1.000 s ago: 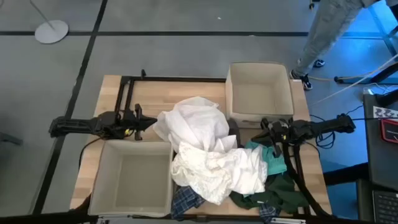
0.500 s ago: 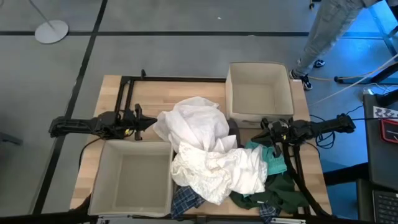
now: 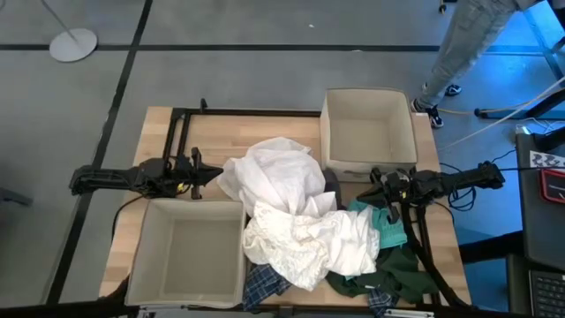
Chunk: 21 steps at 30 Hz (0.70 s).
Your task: Sort clothes
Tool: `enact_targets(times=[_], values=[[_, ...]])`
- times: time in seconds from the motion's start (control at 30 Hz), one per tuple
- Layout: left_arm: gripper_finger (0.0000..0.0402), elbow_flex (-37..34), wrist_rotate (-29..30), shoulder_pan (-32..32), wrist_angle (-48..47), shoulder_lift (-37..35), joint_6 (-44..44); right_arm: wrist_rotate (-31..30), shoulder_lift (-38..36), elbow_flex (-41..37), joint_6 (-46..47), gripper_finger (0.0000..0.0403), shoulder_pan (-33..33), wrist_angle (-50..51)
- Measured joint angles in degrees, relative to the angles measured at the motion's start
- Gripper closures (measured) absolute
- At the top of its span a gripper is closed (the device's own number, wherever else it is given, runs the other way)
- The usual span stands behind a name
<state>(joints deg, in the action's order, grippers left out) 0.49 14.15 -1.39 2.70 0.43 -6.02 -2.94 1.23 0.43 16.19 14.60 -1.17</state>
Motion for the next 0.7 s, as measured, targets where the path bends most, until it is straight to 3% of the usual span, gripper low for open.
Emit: enact_targets(times=[0.7], values=[[0.0396,0.0,0.2,0.0,0.0,0.0,1.5,0.0,0.0,0.0,0.0,0.0375,0.0,0.0]])
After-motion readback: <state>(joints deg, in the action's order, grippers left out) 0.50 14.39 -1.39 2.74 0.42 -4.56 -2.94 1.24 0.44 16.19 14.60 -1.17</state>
